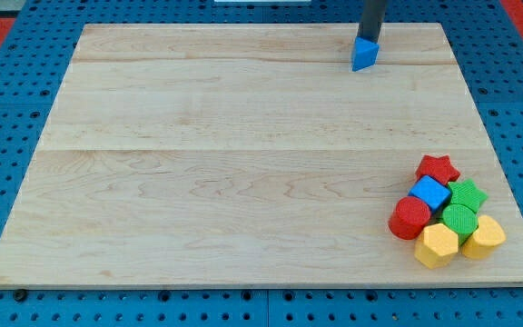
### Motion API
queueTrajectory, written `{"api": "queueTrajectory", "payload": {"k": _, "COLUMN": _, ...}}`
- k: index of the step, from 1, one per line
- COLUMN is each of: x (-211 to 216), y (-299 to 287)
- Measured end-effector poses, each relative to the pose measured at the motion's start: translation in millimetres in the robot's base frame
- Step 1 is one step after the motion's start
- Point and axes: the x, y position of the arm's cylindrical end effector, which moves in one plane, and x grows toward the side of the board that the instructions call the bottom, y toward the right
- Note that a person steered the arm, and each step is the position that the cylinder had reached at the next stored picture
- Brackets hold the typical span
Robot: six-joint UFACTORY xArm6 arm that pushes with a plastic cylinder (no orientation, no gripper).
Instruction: Move the blue triangle into the group of blocks
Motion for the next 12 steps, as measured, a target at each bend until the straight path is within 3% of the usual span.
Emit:
{"api": "queueTrajectory", "payload": {"k": 3, "x": 68, "y": -11}}
{"api": "queueTrajectory", "payload": {"k": 7, "x": 93, "y": -100}}
{"api": "queueTrajectory", "payload": {"k": 12, "x": 249, "y": -43}}
